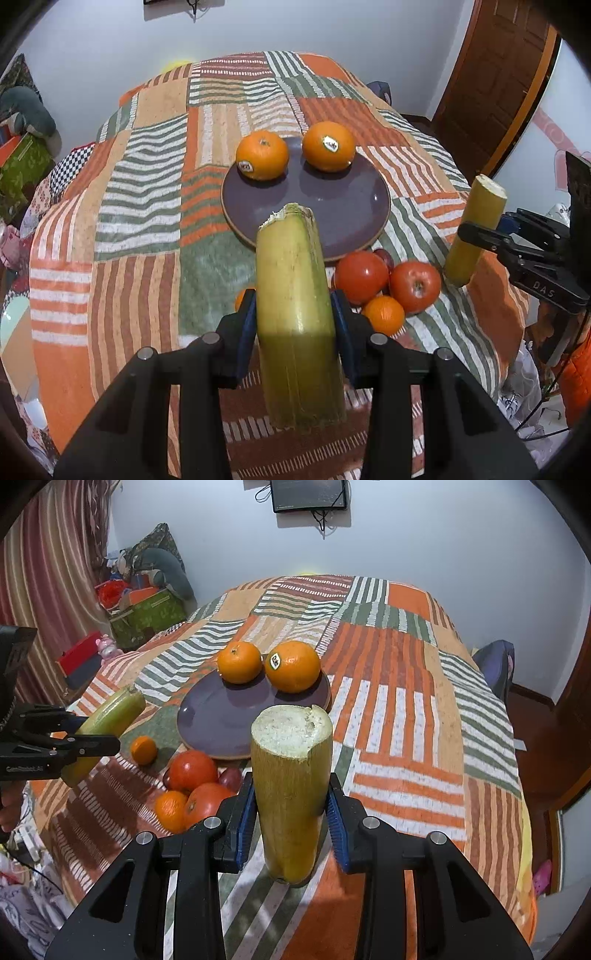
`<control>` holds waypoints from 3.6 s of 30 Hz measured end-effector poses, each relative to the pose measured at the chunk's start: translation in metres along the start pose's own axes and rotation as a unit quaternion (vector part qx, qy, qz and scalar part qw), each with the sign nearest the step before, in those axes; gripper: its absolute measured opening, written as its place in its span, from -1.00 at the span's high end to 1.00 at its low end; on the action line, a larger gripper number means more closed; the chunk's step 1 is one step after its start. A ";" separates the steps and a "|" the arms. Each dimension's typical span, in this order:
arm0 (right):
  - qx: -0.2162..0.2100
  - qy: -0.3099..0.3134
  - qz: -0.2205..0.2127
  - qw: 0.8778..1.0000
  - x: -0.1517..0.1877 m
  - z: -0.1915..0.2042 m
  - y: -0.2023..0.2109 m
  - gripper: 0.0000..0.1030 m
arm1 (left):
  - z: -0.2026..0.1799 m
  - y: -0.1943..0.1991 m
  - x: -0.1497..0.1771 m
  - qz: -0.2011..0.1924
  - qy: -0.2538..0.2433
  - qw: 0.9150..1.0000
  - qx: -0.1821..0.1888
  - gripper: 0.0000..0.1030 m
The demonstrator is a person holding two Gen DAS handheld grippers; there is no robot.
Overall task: Organize fruits
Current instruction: 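Lift both held corn cobs and carry them over the purple plate, then lower both corn cobs onto the plate and open both tools, then withdraw both open tools from the plate toward the tomatoes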
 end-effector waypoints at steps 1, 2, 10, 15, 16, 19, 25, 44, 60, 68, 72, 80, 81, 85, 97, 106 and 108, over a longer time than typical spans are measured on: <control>0.000 0.001 0.000 1.000 -0.002 0.000 -0.001 0.38 | 0.001 -0.001 -0.003 -0.001 0.000 1.000 0.001 0.24; 0.000 0.002 0.000 1.000 -0.005 0.000 -0.004 0.38 | 0.002 -0.002 -0.006 -0.002 -0.001 1.000 0.003 0.24; -0.011 0.006 0.009 1.000 -0.022 0.005 -0.020 0.38 | 0.019 -0.018 -0.023 -0.002 0.008 1.000 -0.003 0.24; -0.008 0.023 0.009 1.000 -0.037 0.013 -0.029 0.38 | 0.027 -0.031 -0.030 0.006 0.018 1.000 0.006 0.24; -0.009 0.026 0.010 1.000 -0.041 0.016 -0.031 0.38 | 0.028 -0.034 -0.032 0.008 0.018 1.000 0.007 0.24; -0.007 0.040 0.011 0.999 -0.047 0.026 -0.037 0.38 | 0.028 -0.040 -0.038 0.008 0.015 1.000 0.010 0.24; -0.021 0.062 0.033 0.997 -0.055 0.045 -0.058 0.38 | 0.023 -0.054 -0.049 0.012 0.007 1.000 0.021 0.24; -0.006 0.103 0.109 0.989 -0.055 0.053 -0.116 0.38 | 0.021 -0.093 -0.061 0.047 -0.017 0.998 0.027 0.24; -0.022 0.102 0.119 0.987 -0.054 0.048 -0.131 0.38 | 0.021 -0.111 -0.067 0.050 -0.036 0.998 0.034 0.26; -0.036 0.093 0.127 0.987 -0.054 0.046 -0.132 0.37 | 0.025 -0.114 -0.069 0.045 -0.028 0.998 0.031 0.26; -0.042 0.079 0.124 0.988 -0.054 0.044 -0.131 0.36 | 0.026 -0.108 -0.071 0.032 -0.026 0.999 0.021 0.26; -0.026 0.088 0.098 0.991 -0.059 0.044 -0.111 0.15 | 0.031 -0.080 -0.077 -0.002 -0.014 1.000 0.014 0.19; -0.024 0.090 0.093 0.991 -0.060 0.044 -0.107 0.15 | 0.032 -0.076 -0.077 -0.004 -0.013 1.000 0.012 0.19; -0.022 0.096 0.074 0.992 -0.062 0.049 -0.089 0.12 | 0.033 -0.057 -0.075 -0.018 -0.009 1.000 0.006 0.19; -0.042 0.067 0.022 0.997 -0.059 0.063 -0.024 -0.06 | 0.025 0.011 -0.060 -0.063 0.008 0.998 -0.011 0.07; -0.039 0.063 -0.014 0.997 -0.042 0.065 0.024 -0.13 | 0.010 0.052 -0.032 -0.087 -0.003 0.996 -0.030 -0.25; -0.034 0.061 -0.020 0.997 -0.038 0.064 0.029 -0.18 | 0.008 0.057 -0.025 -0.089 -0.007 0.995 -0.036 -0.31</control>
Point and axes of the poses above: each gripper's, at about its wrist camera, not at the fingertips, and y roughly against the way its jaws point, z to its left, x to its underside, the point moved 8 cm from there along -y, roughly the way its jaws point, and after that the axes turned 7 degrees about -y, right-handed, at the moved point
